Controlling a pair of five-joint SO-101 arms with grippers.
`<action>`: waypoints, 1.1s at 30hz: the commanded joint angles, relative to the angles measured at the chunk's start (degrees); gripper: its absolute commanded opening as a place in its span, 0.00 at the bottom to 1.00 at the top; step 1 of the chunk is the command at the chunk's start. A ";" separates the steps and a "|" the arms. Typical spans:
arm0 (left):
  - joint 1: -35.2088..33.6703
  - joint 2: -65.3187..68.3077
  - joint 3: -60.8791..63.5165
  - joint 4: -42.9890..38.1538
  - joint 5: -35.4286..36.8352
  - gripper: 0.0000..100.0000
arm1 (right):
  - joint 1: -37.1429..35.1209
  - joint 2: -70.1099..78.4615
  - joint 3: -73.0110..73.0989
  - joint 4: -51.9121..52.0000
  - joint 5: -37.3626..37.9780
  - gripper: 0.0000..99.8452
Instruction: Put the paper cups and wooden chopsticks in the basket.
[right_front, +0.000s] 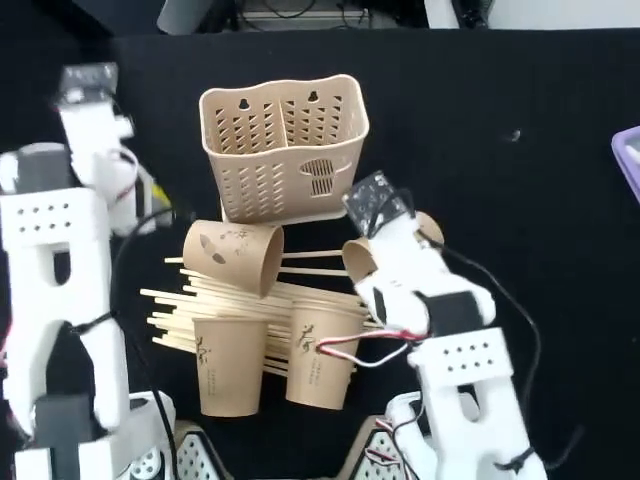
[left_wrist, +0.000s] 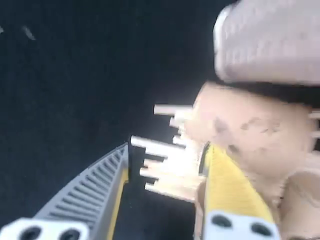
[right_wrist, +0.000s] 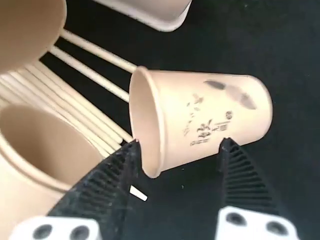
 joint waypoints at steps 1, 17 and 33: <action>-2.77 -7.47 19.56 -15.30 3.43 0.24 | -0.53 -3.21 3.56 -4.48 0.70 0.25; -5.67 -28.13 54.64 -39.21 10.81 0.24 | 15.03 -3.56 6.64 -18.46 11.52 0.01; -5.76 -37.98 64.84 -46.15 14.42 0.24 | 7.47 6.20 -56.04 15.91 -8.88 0.01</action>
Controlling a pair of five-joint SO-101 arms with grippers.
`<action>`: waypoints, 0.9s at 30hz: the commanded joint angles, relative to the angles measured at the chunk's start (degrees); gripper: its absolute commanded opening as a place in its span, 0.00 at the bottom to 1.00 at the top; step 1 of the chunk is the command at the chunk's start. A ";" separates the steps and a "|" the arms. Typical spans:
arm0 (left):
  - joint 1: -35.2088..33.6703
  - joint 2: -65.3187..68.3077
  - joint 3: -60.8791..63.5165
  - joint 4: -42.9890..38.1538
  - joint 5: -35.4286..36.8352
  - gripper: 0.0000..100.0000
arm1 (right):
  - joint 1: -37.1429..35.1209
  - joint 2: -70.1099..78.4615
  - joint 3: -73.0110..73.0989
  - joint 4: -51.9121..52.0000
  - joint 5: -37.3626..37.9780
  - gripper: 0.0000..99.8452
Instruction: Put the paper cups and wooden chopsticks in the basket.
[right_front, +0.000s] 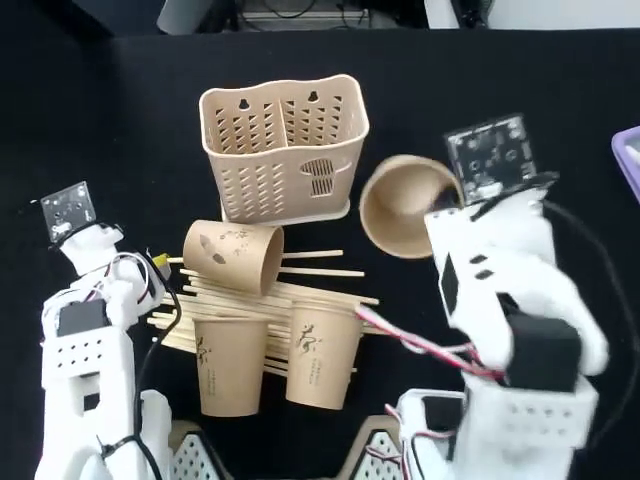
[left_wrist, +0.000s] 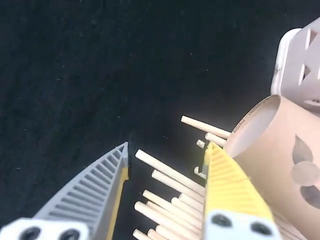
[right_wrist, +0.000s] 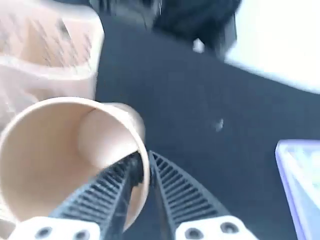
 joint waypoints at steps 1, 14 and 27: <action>-0.48 -1.76 0.84 -2.81 0.70 0.24 | -8.44 9.36 -20.18 3.87 -8.26 0.01; -0.04 -1.76 2.77 -4.57 1.32 0.24 | -18.29 43.82 -53.49 3.87 -17.58 0.01; -0.04 -1.76 2.42 -4.31 1.41 0.24 | -17.14 61.49 -57.36 2.37 -17.67 0.01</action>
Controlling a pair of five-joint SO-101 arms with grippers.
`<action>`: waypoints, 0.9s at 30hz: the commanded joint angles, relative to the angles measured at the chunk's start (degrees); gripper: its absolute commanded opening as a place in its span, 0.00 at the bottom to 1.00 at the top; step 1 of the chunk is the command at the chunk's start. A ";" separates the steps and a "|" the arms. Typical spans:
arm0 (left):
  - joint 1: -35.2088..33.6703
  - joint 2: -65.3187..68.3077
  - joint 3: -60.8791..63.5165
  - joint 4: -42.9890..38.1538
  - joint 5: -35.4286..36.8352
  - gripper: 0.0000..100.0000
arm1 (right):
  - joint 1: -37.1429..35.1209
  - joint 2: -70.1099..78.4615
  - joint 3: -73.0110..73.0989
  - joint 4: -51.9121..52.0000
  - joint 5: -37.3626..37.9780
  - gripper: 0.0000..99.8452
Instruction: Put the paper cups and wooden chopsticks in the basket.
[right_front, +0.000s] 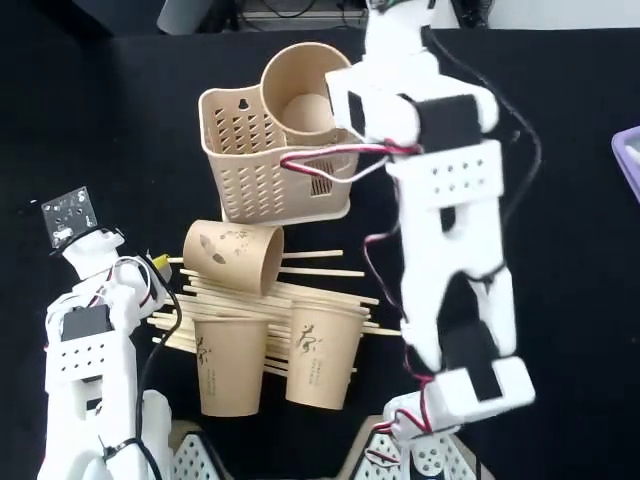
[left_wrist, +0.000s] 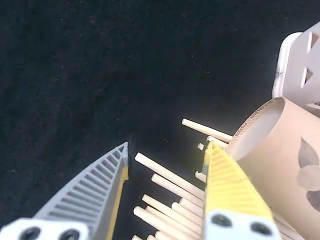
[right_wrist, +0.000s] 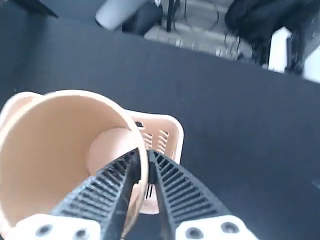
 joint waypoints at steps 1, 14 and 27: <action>-0.04 -1.05 -0.84 -0.62 0.62 0.24 | 0.44 2.77 -3.12 -1.58 -0.53 0.01; -0.04 -1.05 -0.66 -0.62 0.62 0.24 | 1.23 3.03 -5.67 -1.49 -0.53 0.01; -0.04 -1.05 -0.57 -0.70 0.62 0.24 | 2.64 3.38 -5.67 -1.49 -0.53 0.01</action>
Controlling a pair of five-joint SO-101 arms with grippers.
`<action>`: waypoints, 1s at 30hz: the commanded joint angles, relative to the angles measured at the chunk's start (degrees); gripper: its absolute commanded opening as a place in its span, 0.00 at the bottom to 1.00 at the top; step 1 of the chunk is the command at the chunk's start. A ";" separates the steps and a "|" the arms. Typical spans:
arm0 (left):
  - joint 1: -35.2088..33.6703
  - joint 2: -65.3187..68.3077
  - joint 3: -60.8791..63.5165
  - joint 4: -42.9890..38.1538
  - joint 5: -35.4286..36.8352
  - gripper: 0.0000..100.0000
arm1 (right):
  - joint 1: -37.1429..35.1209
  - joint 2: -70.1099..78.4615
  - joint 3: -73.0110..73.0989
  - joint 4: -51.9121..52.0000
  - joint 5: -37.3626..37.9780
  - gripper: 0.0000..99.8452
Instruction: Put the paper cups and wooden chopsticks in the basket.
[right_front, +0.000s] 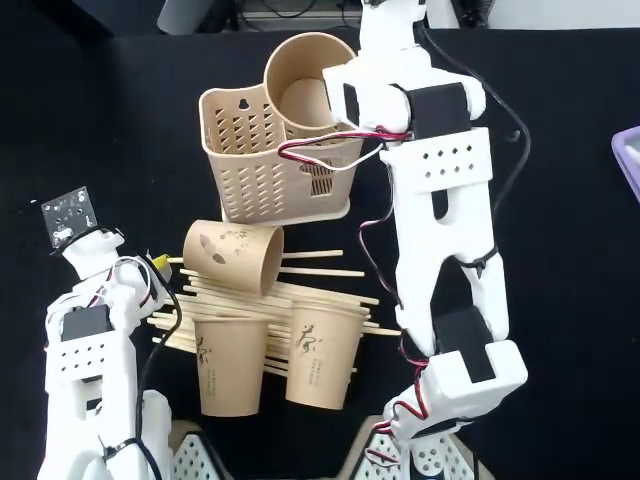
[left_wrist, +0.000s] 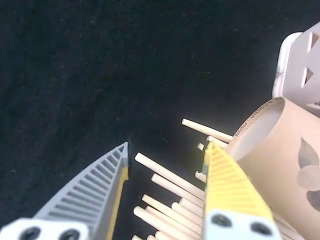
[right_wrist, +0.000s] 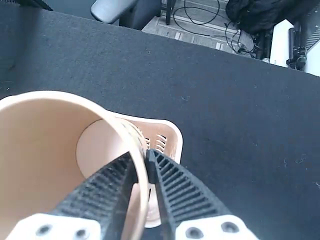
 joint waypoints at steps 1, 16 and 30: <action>-0.04 -1.05 -0.57 -0.70 0.62 0.24 | 2.73 -0.92 -2.33 -0.97 -0.53 0.01; -0.04 -1.05 -0.57 -0.70 0.62 0.24 | 0.09 1.71 -0.57 -0.97 -0.53 0.01; -0.04 -1.05 -0.57 -0.62 0.44 0.24 | 0.26 1.19 -3.74 1.49 -3.16 0.23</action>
